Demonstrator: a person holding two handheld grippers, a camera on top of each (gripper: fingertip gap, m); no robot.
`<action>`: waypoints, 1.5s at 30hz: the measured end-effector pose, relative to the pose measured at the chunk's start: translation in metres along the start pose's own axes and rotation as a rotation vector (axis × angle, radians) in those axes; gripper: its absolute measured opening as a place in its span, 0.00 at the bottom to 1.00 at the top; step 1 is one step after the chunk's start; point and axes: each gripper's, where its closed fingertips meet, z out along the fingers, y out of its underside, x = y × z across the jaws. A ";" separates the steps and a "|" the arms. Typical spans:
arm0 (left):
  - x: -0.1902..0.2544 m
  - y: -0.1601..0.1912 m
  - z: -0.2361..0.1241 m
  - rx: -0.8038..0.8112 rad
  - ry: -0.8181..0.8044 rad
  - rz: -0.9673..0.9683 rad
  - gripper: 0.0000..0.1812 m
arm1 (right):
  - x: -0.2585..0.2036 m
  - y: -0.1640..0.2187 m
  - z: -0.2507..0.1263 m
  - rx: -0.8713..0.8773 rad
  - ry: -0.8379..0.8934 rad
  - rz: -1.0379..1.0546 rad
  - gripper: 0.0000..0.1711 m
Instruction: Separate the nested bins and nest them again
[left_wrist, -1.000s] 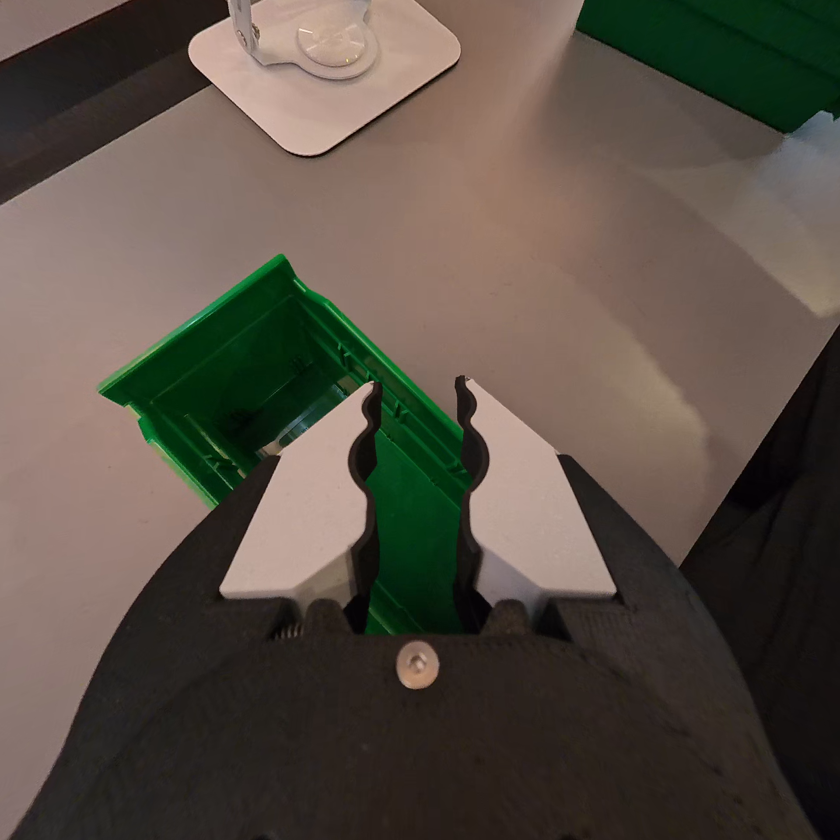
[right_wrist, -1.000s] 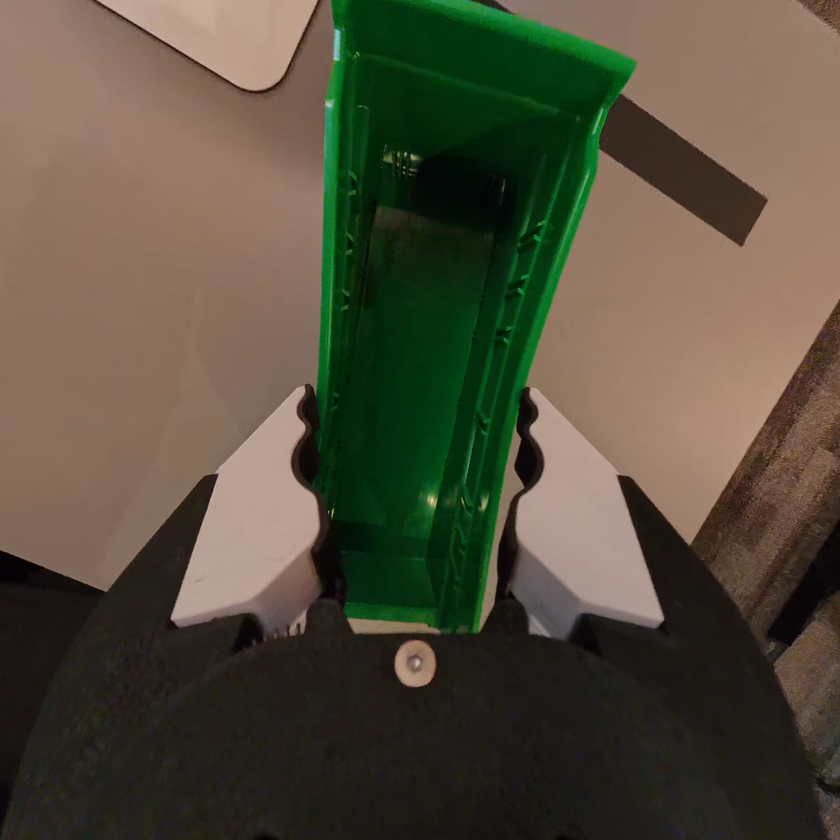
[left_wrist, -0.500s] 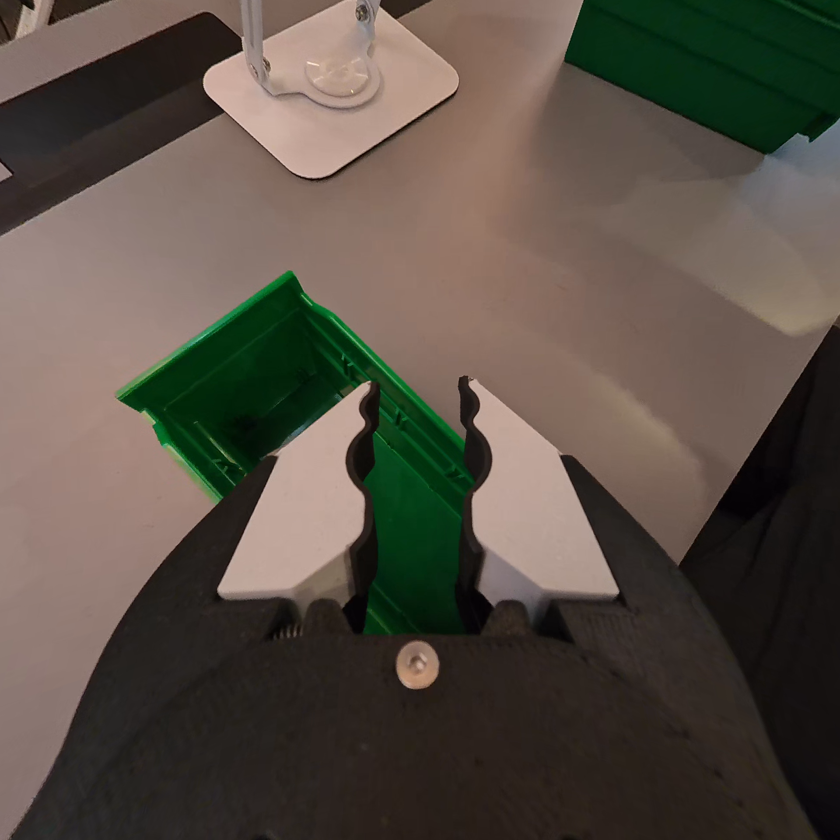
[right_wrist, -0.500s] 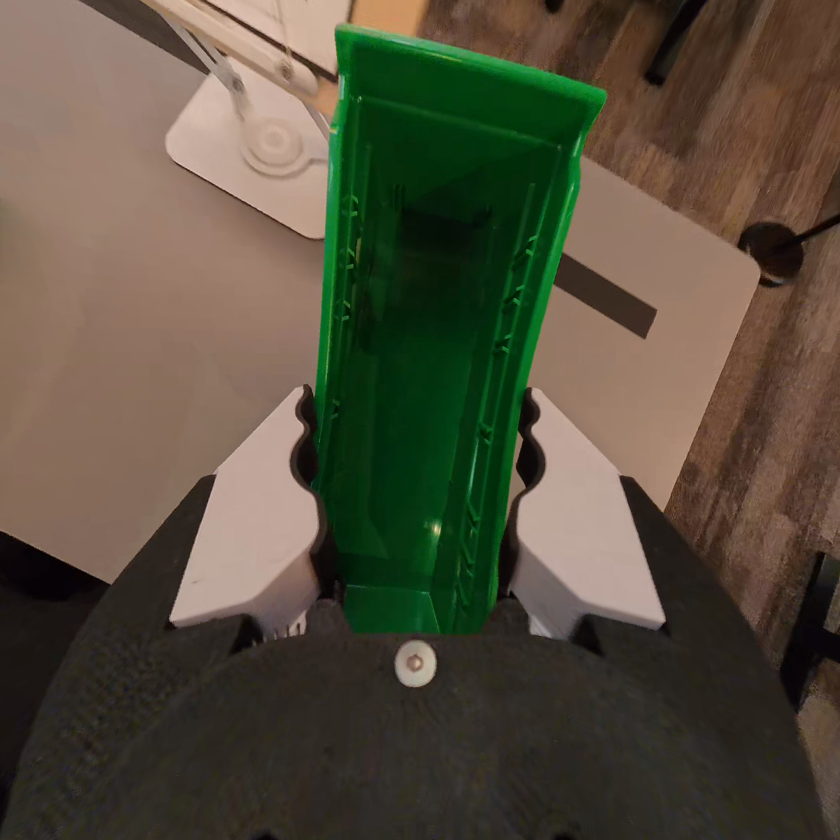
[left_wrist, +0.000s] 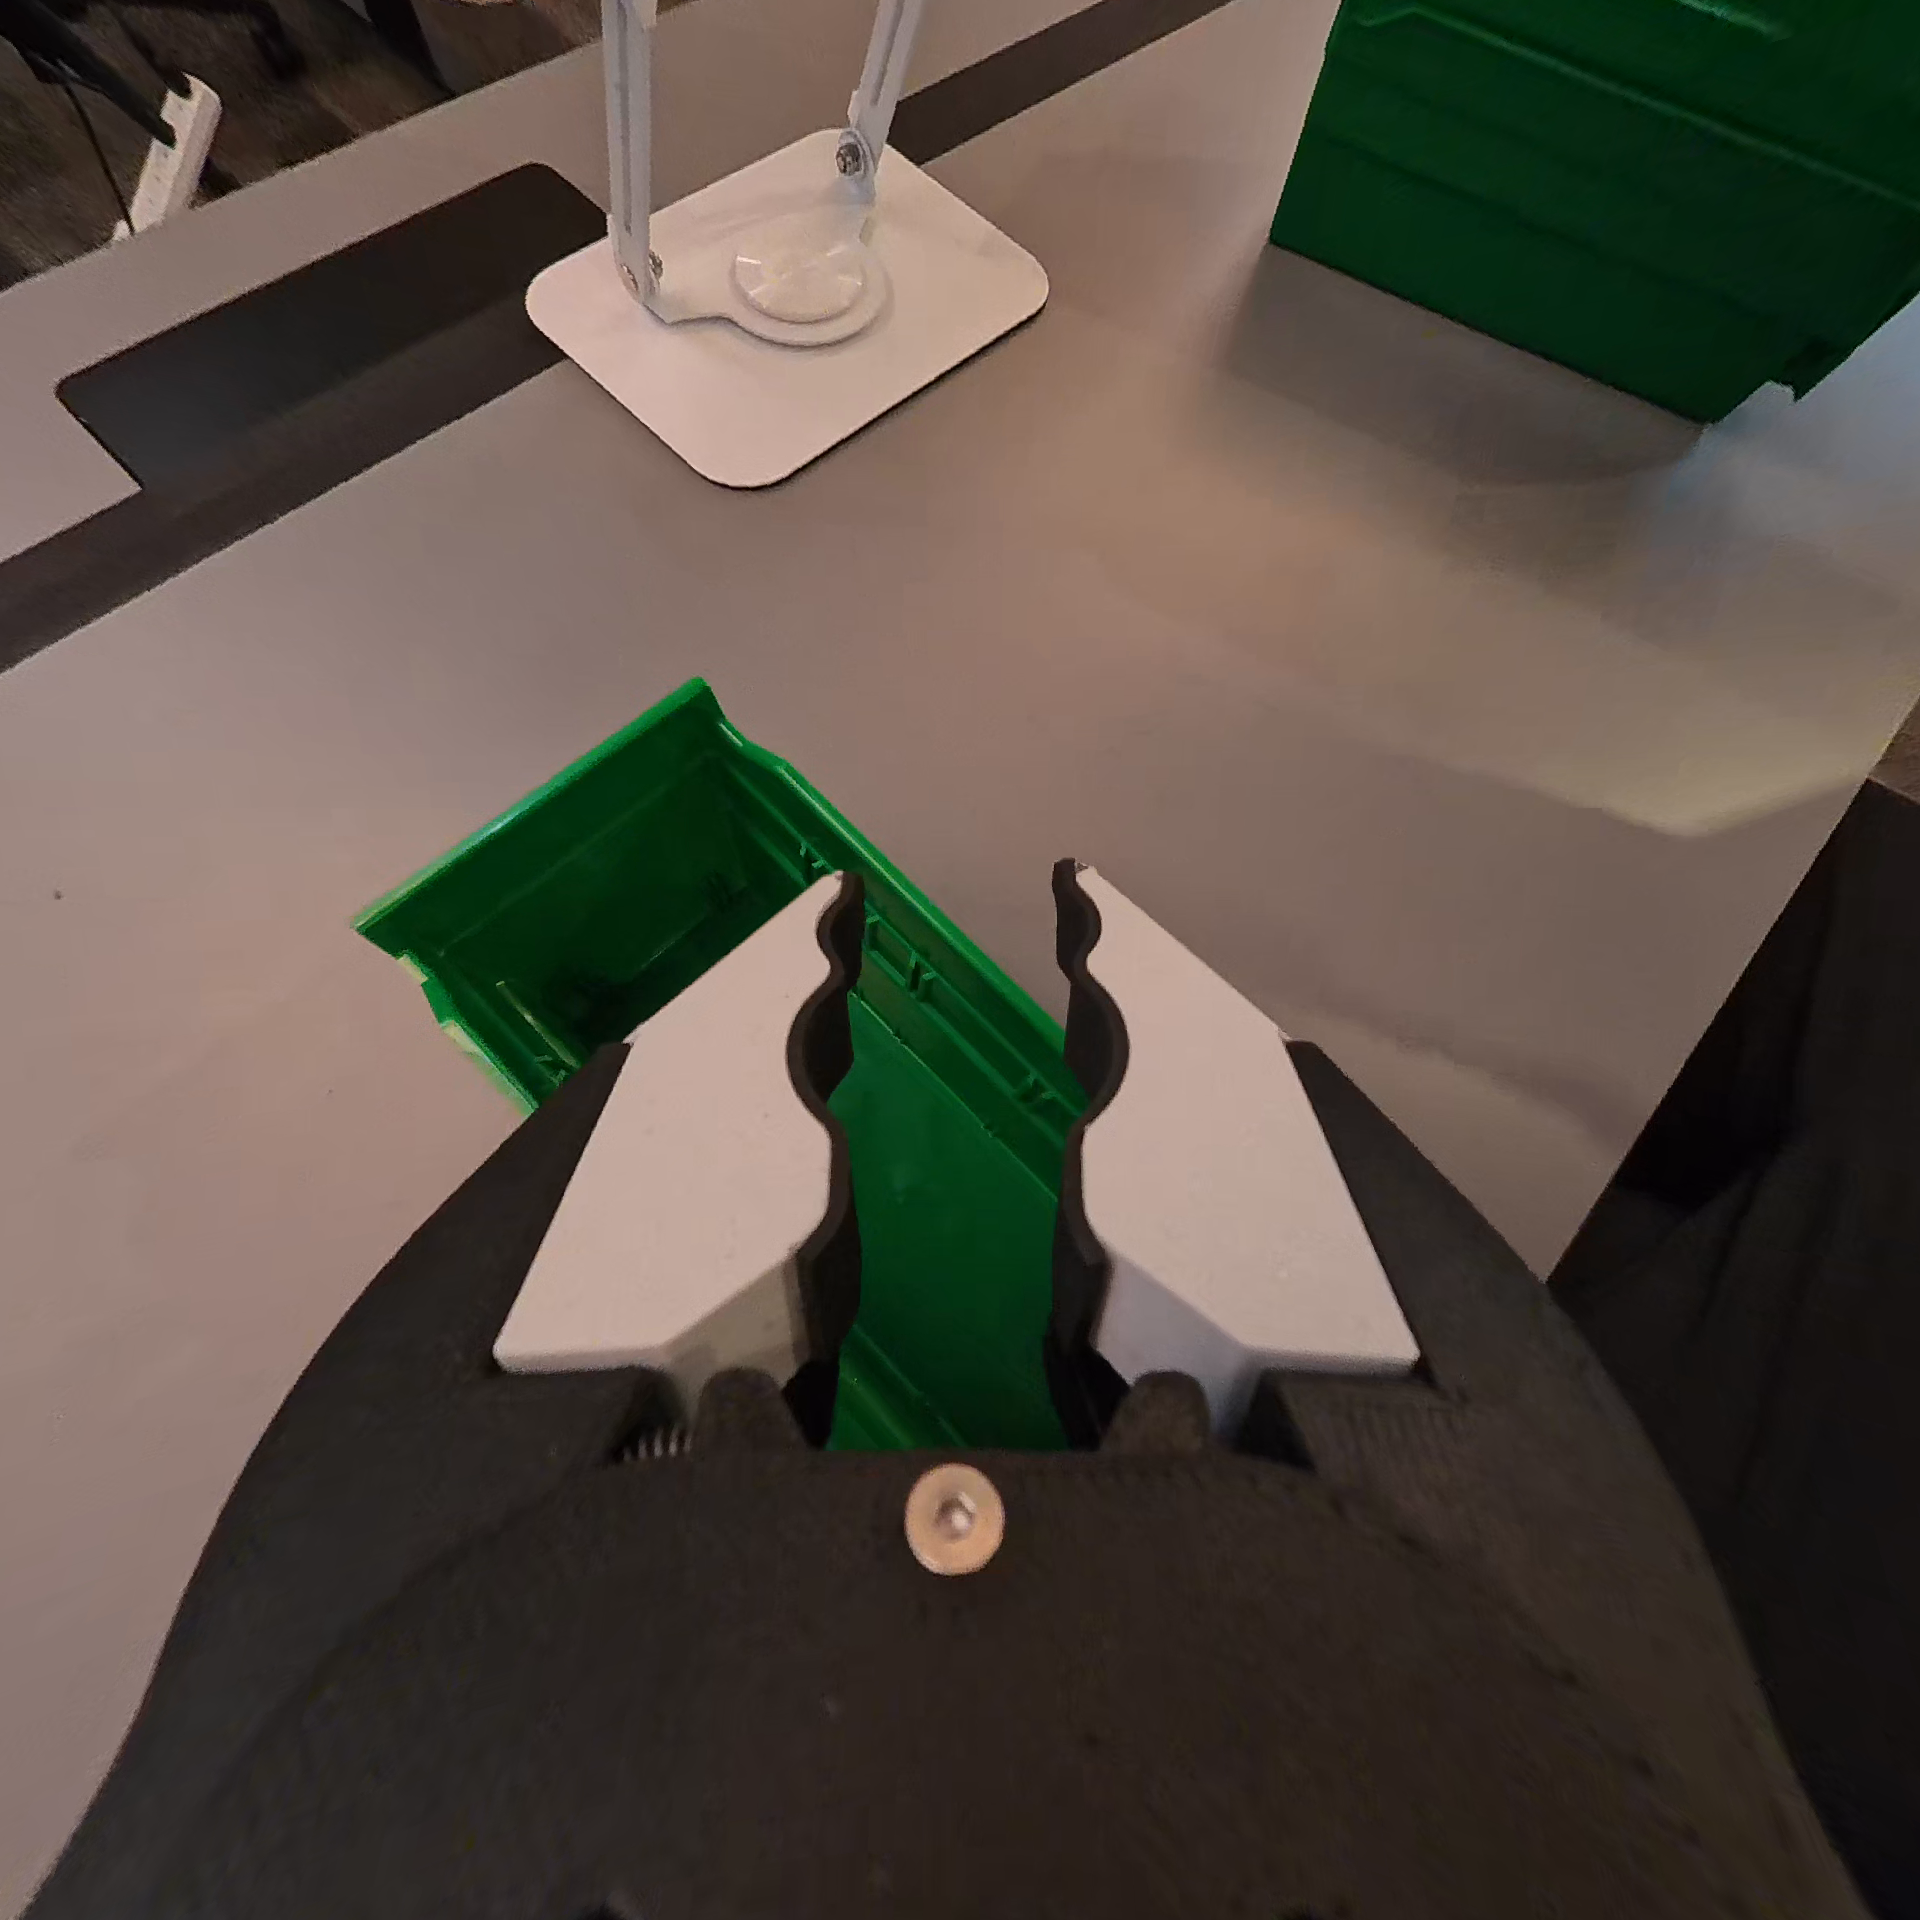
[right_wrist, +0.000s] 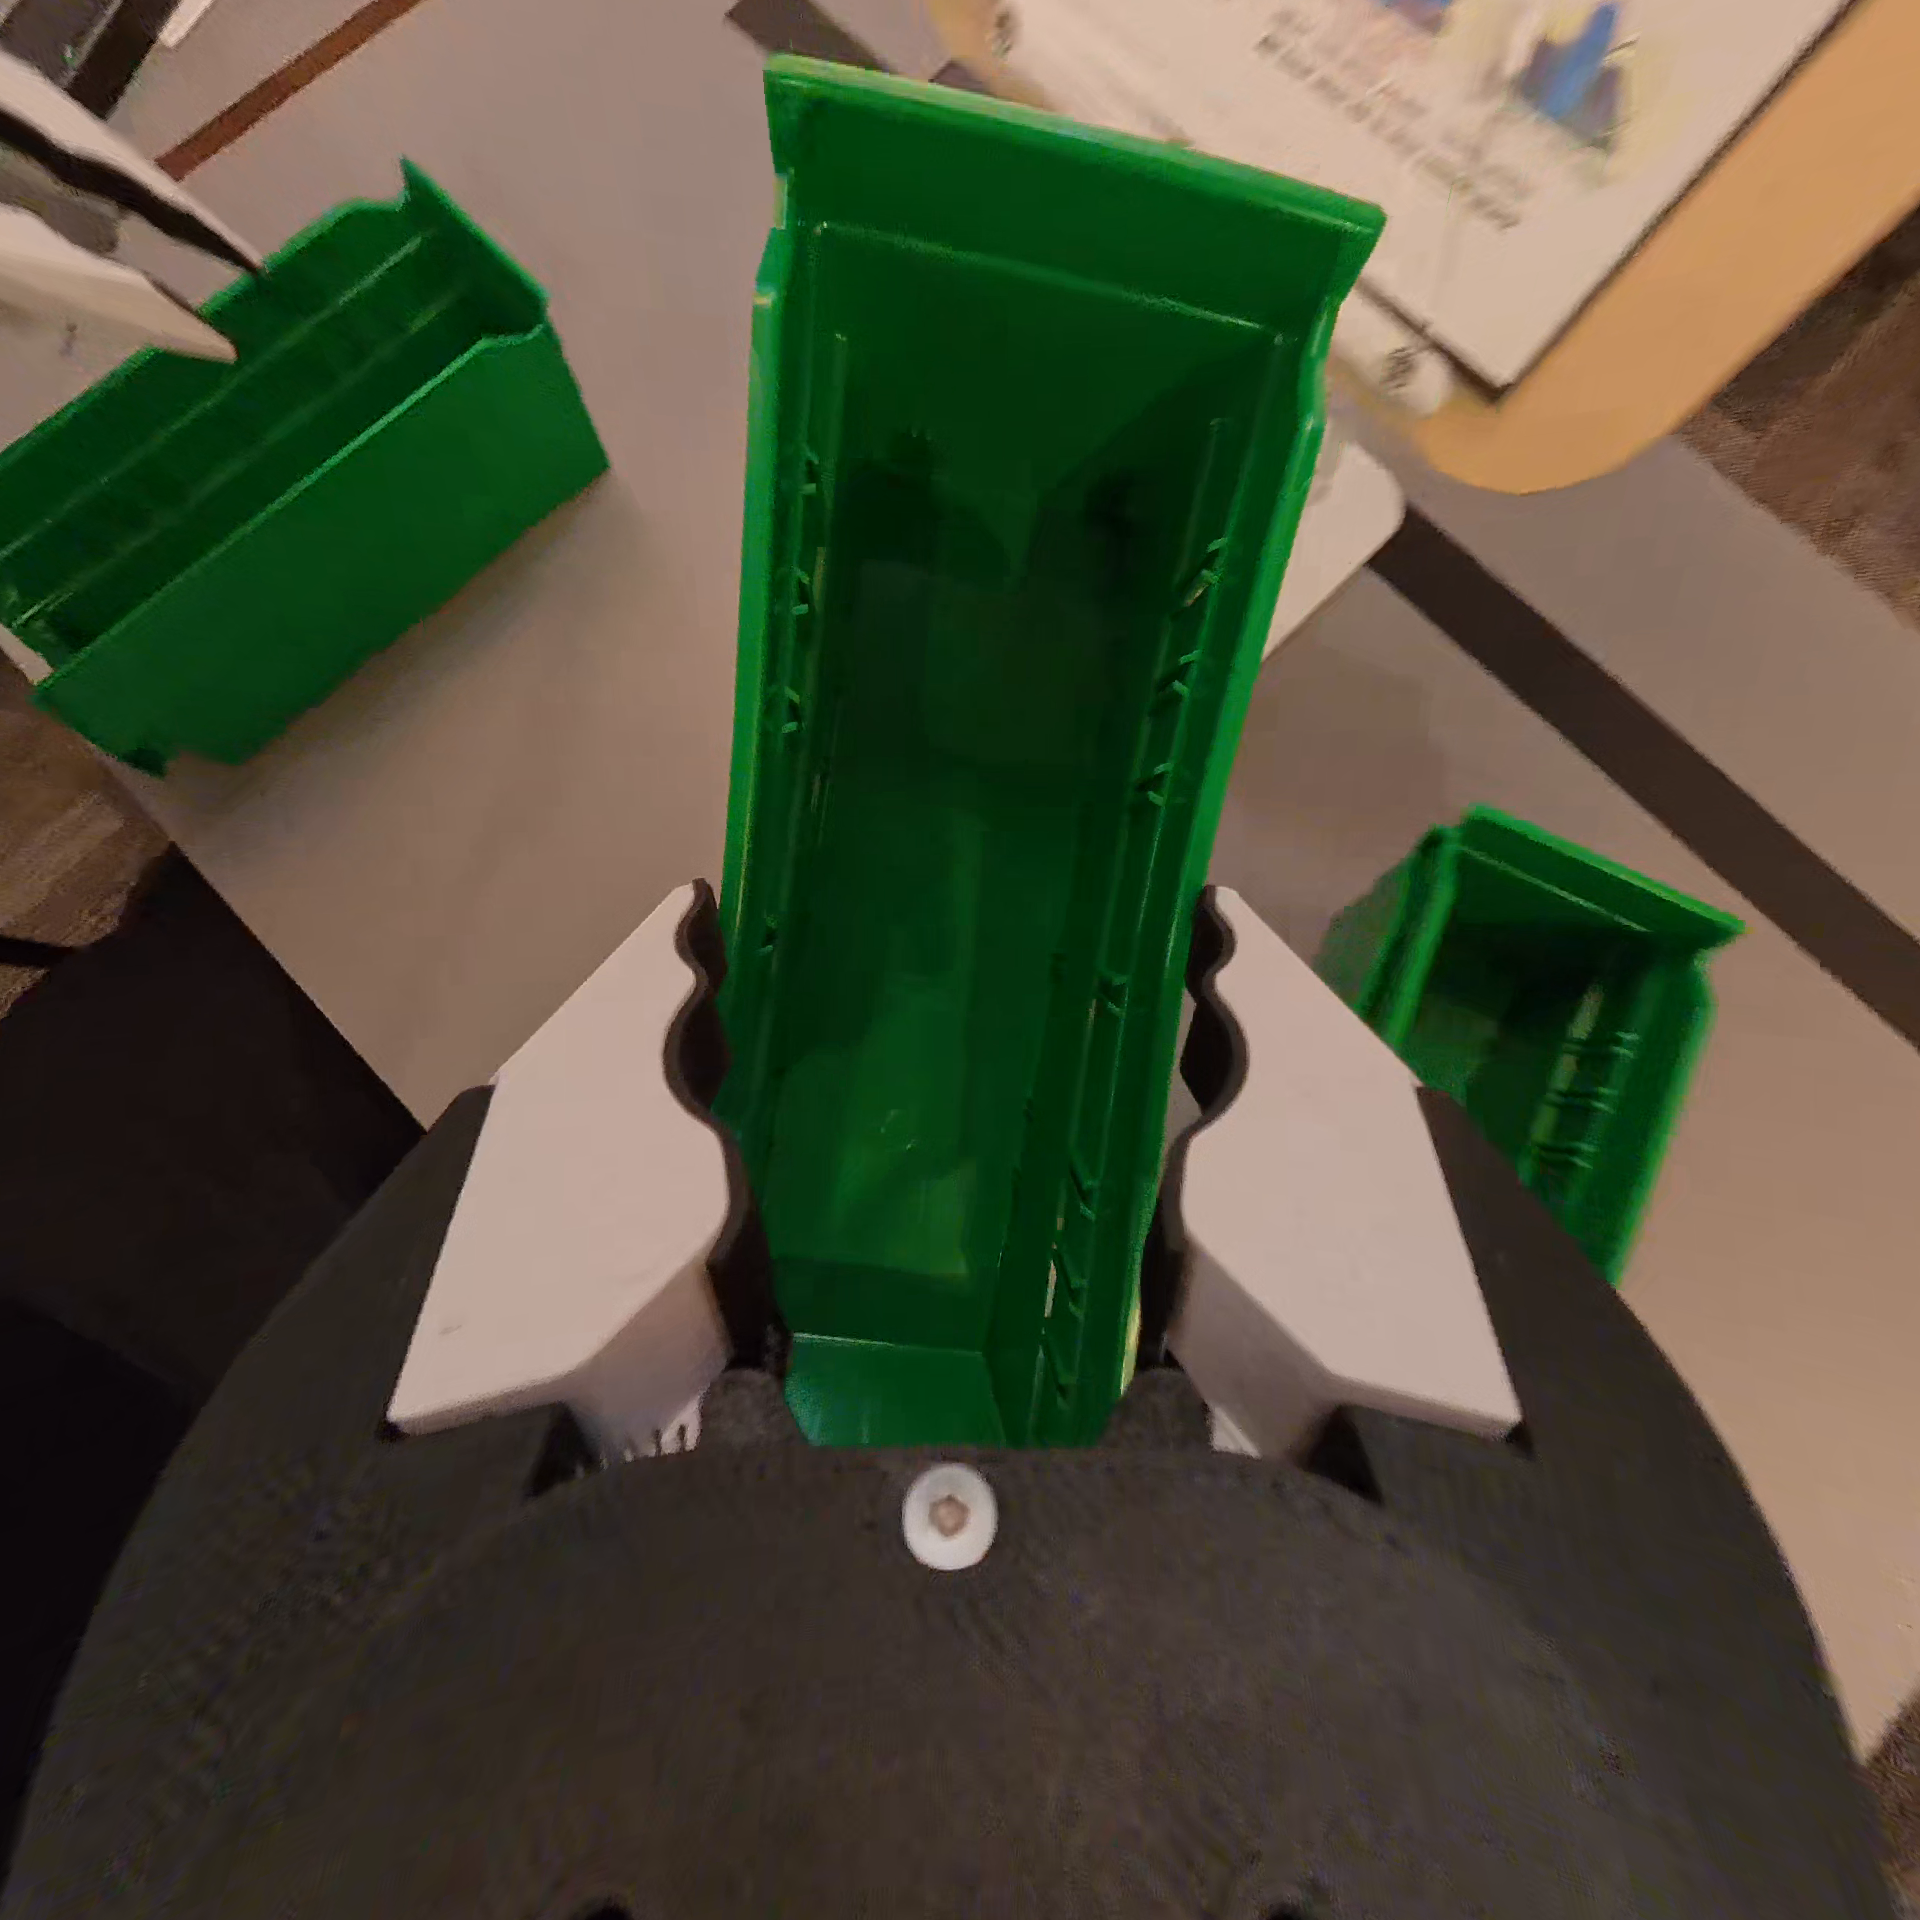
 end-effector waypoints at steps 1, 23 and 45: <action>0.000 -0.001 -0.002 0.006 -0.001 -0.001 0.20 | -0.010 0.005 0.014 -0.017 -0.016 -0.007 0.52; 0.011 -0.017 -0.013 0.052 0.035 -0.007 0.23 | -0.102 0.077 0.157 -0.243 -0.086 -0.084 0.68; 0.173 0.001 0.124 -0.353 0.264 -0.278 0.62 | -0.175 0.137 0.117 -0.140 -0.394 0.090 0.60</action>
